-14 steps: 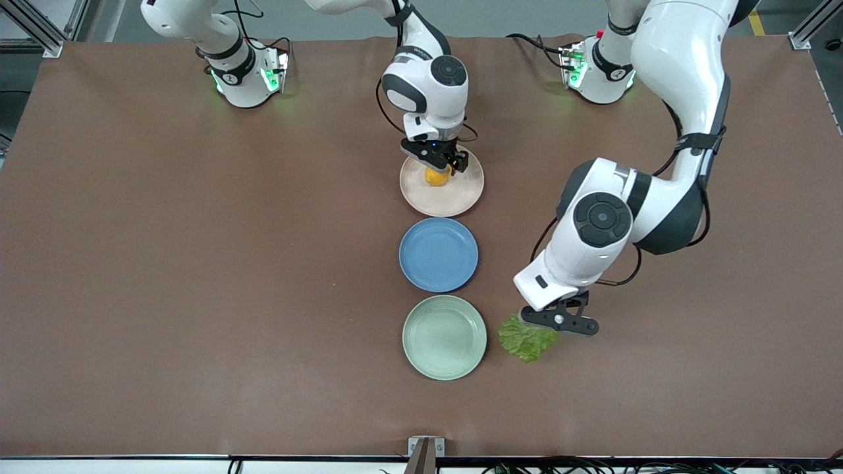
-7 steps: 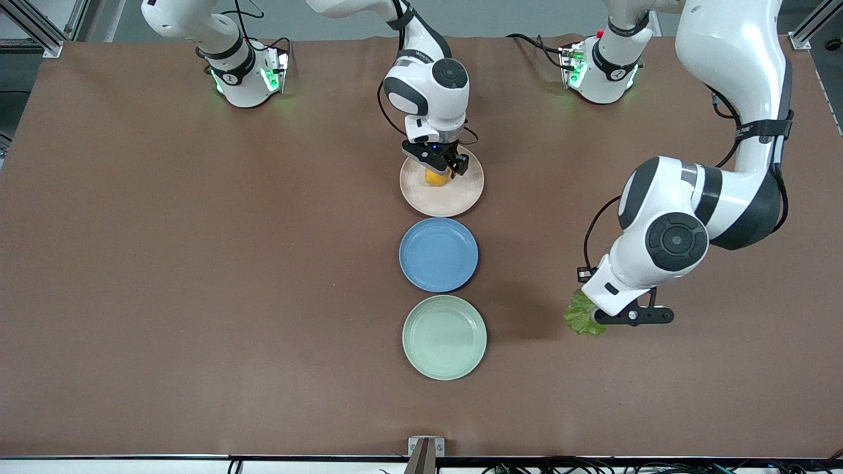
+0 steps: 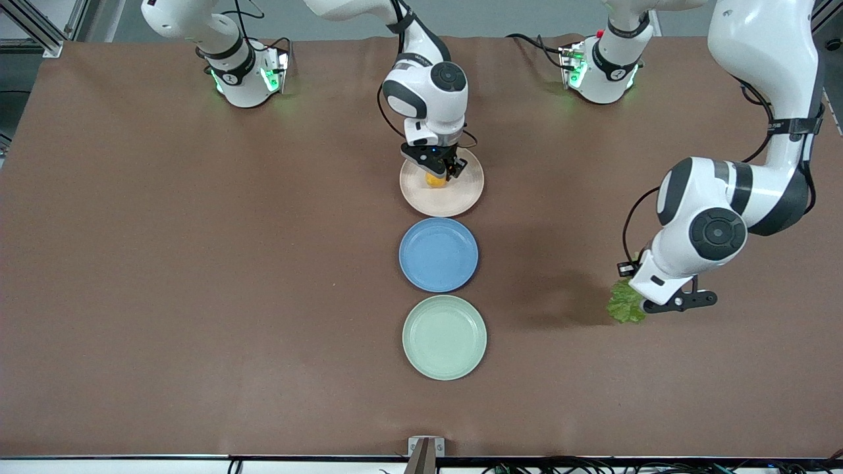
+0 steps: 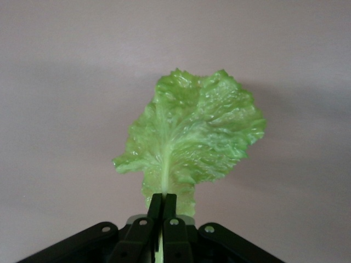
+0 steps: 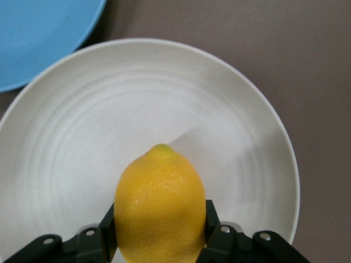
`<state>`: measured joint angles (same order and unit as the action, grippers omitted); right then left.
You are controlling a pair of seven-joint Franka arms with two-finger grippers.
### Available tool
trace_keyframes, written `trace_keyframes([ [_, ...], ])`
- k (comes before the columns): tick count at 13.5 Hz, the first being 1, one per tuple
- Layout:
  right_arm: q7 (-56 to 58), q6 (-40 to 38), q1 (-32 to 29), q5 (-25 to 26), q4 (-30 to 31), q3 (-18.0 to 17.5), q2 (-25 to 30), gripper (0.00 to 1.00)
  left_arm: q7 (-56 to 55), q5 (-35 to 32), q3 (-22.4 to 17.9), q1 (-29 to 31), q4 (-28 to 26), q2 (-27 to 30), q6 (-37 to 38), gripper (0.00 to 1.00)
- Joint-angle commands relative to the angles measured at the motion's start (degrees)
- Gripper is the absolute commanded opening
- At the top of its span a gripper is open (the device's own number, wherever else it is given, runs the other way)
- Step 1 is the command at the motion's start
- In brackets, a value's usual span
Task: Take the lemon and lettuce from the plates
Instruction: 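Lift the lettuce with the left gripper while the right gripper grasps the lemon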
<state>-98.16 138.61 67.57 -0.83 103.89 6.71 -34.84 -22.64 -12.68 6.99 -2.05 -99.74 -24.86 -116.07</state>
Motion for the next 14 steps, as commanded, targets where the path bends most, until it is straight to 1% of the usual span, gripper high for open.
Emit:
trace_keyframes([
  [1, 1.46, -1.67, -3.05, 1.18, -0.71, -0.21, 1.95, 0.01, -0.47, -0.94, 0.65, 1.52, -3.00, -0.09, -3.54, 0.00],
  [3, 10.39, -5.96, -6.73, 1.18, -0.62, -0.21, 5.64, 0.00, 1.10, -1.47, 0.65, 4.67, -5.71, -0.63, -9.41, 0.00],
  [4, 14.79, -7.37, -9.62, 1.10, -0.53, -0.21, 7.40, 0.00, 2.15, -1.38, 0.65, 4.95, -6.68, -1.06, -11.79, 0.00],
  [7, 30.25, -8.35, -19.28, 0.92, 0.26, -0.29, 11.18, 0.00, 2.52, -1.38, 0.74, 5.48, -7.65, -1.77, -12.69, 0.00],
  [12, 58.99, -8.97, -36.60, 0.13, 0.79, -0.56, 11.55, 0.00, 2.34, -0.68, 0.74, 6.44, -8.98, -3.70, -14.62, 0.00],
  [14, 68.58, -8.88, -41.53, 0.13, 0.87, -0.47, 11.20, 0.00, 1.73, -0.42, 0.92, 6.36, -9.24, -3.62, -14.98, 0.00],
])
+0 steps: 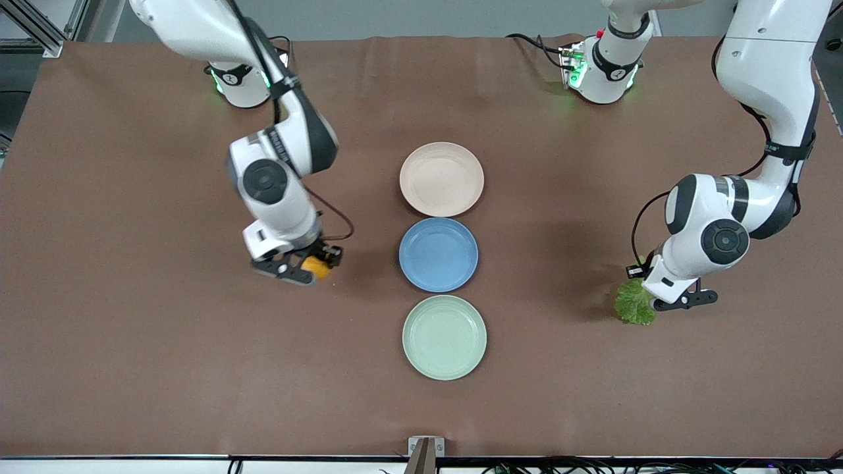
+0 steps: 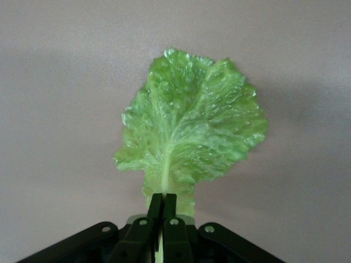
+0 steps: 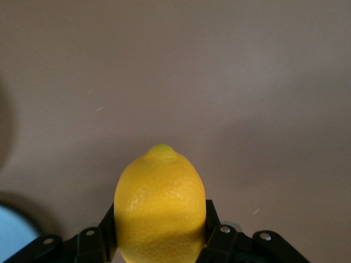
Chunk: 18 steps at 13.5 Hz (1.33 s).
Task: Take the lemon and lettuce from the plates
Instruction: 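Lower the lettuce onto the table and open the left gripper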
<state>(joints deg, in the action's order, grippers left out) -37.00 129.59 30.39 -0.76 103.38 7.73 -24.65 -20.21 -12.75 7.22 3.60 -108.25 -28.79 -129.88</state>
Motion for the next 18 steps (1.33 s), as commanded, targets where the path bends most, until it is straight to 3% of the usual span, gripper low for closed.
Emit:
trace_keyframes([
  [1, 12.08, 0.14, -7.07, 0.06, 1.56, -1.49, 0.84, 0.00, -0.71, 0.09, 0.69, 0.45, -1.17, 0.31, -1.16, 0.01],
  [2, 16.65, 0.23, -9.53, 0.06, 2.00, -1.49, 0.75, 0.01, -0.19, 0.01, 0.78, 0.09, -1.17, 0.05, -1.08, 0.15],
  [3, 20.88, 0.57, -12.00, 0.06, 2.61, -1.57, 0.66, 0.01, -0.01, 0.01, 0.78, -0.08, -1.00, -0.13, -0.81, 0.39],
  [4, 24.57, 0.75, -14.11, 0.06, 2.96, -1.57, 0.49, 0.01, 0.08, 0.01, 1.13, -0.08, -0.91, -0.04, -0.72, 0.95],
  [5, 27.48, 1.45, -15.70, 0.06, 4.10, -1.57, 0.31, 0.01, -0.79, 0.01, 1.65, 0.18, -0.73, 0.48, -0.72, 1.00],
  [9, 35.84, 4.79, -19.22, -0.90, 7.36, -1.75, -0.57, 0.01, -1.77, 0.27, 2.36, 0.62, 1.28, 9.52, 3.03, 1.00],
  [12, 42.61, 5.41, -19.40, -6.70, 8.24, -1.75, -1.62, 0.01, -1.68, 0.36, 4.11, 0.44, 10.83, 11.82, 13.22, 1.00],
  [14, 43.94, 5.85, -19.40, -7.15, 8.24, -1.75, -2.15, 0.01, -0.72, 0.45, 4.56, 0.53, 19.09, 11.74, 22.88, 1.00],
  [18, 45.26, 7.34, -20.19, -7.15, 8.15, -1.66, -3.82, 0.01, 7.19, 0.88, 4.56, 0.79, 28.70, 11.91, 30.55, 1.00],
])
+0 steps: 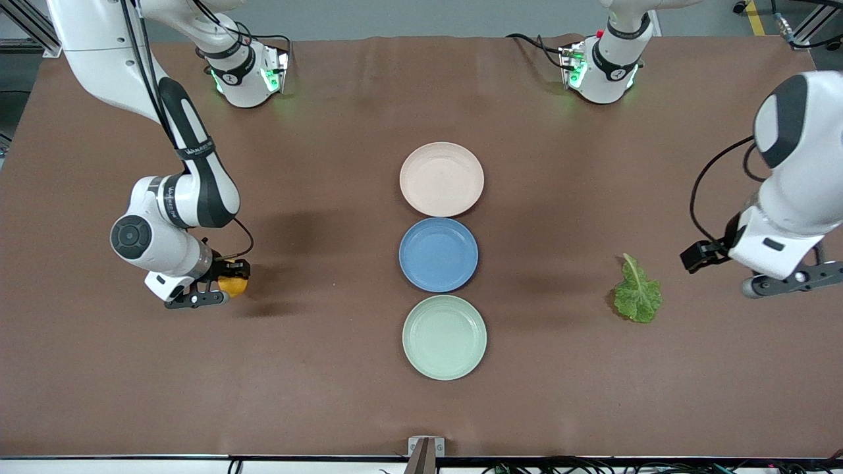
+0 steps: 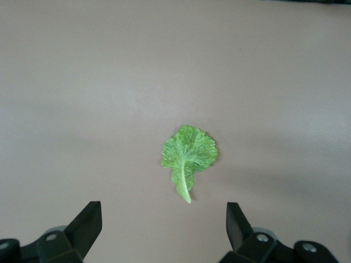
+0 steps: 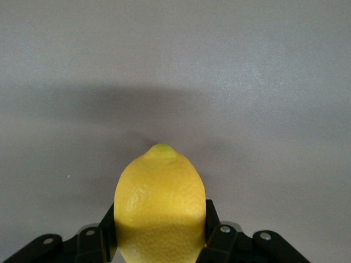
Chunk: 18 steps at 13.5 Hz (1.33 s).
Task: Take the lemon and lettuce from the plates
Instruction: 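Lower the lettuce onto the table and open the left gripper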
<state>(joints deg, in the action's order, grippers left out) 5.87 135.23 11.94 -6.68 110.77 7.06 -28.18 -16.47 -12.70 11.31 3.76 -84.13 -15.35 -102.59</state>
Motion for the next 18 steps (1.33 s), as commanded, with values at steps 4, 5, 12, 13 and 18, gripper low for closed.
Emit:
trace_keyframes([
  [4, 2.48, 4.51, -2.10, -1.23, 0.68, -0.99, -2.40, 0.01, 3.64, 6.89, 0.02, 2.30, 10.02, -1.09, 10.20, 1.00],
  [5, 2.57, 4.60, -2.36, -1.23, 0.68, -0.99, -2.58, 0.01, 3.55, 6.90, 0.11, 2.13, 10.38, -1.17, 11.78, 1.00],
  [12, 2.22, 3.90, -2.80, -1.14, -1.07, -0.91, -2.76, 1.00, 10.38, 9.62, 0.20, 7.83, 11.35, 0.23, 16.27, 1.00],
  [13, 2.30, 3.72, -2.80, -1.14, -1.43, -0.91, -2.67, 1.00, 13.01, 9.36, 0.02, 7.66, 11.70, 0.32, 17.23, 1.00],
  [18, 2.48, -6.88, -3.76, -0.27, -9.14, -0.47, -2.23, 1.00, 17.94, 9.36, -0.33, 10.03, 11.79, 0.58, 19.53, 1.00],
])
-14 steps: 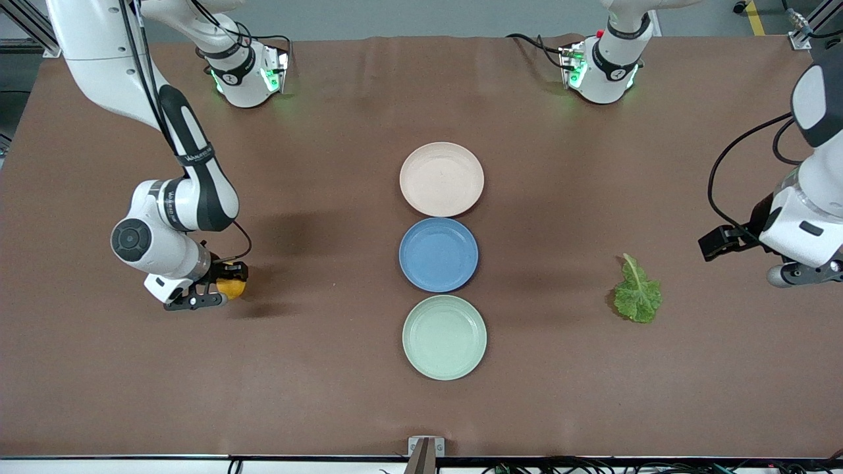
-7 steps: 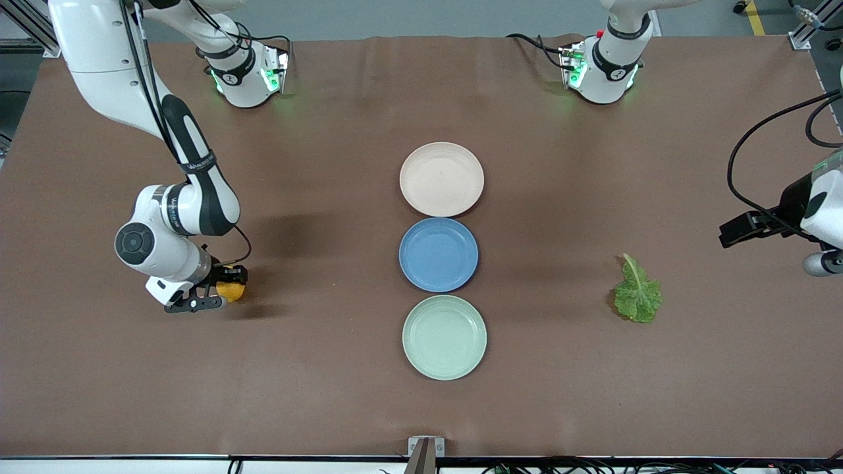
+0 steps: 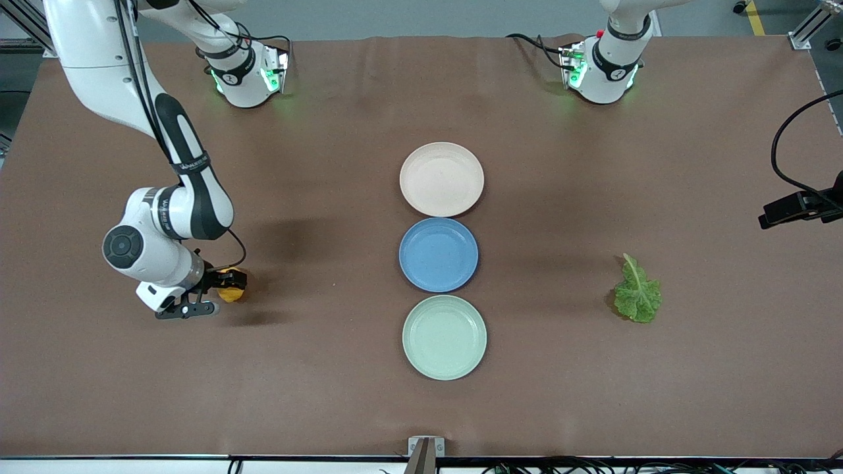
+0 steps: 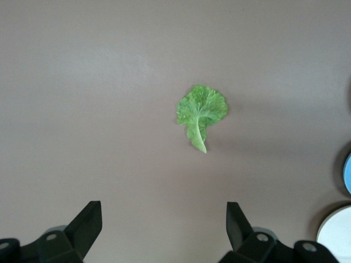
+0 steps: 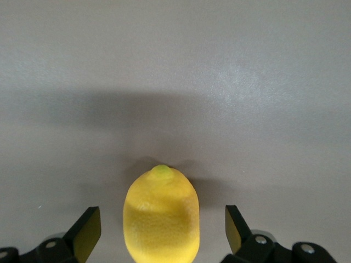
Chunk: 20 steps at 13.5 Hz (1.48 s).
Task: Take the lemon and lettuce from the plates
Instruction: 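Set the lemon on the table and open the right gripper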
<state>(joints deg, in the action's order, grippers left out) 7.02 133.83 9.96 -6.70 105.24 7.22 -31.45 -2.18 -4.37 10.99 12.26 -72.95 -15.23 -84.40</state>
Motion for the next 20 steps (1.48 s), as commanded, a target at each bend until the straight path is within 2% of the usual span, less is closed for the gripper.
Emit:
trace_keyframes([
  [1, 1.33, -8.90, -2.48, 0.62, -6.08, -0.62, 1.13, 1.00, 6.37, 1.12, 0.08, 2.23, 0.70, 0.46, 1.34, 1.00],
  [4, 1.41, -17.87, -4.68, 3.79, -12.94, -0.71, 1.39, 1.00, 8.16, 0.77, -0.97, -0.21, -1.04, 3.01, 1.34, 1.00],
  [9, 1.15, -27.99, -7.41, 3.88, -16.56, -0.71, 6.30, 1.00, 5.00, 0.77, -8.35, -8.38, -2.99, 5.64, 0.90, 1.00],
  [11, 0.63, -30.81, -7.67, 3.97, -16.56, -0.62, 8.94, 1.00, 2.63, 1.21, -8.27, -8.66, -5.08, 8.18, 0.81, 1.00],
  [15, -3.51, -35.29, -7.94, 4.06, -16.48, -0.71, 12.46, 1.00, 3.41, 2.26, -8.27, -10.06, -18.60, 18.81, -6.29, 1.00],
  [20, -1.58, -38.63, -8.02, 5.55, -19.10, -0.71, 14.05, 1.00, 2.79, 3.76, -8.09, -10.15, -19.07, 19.71, -5.08, 1.00],
])
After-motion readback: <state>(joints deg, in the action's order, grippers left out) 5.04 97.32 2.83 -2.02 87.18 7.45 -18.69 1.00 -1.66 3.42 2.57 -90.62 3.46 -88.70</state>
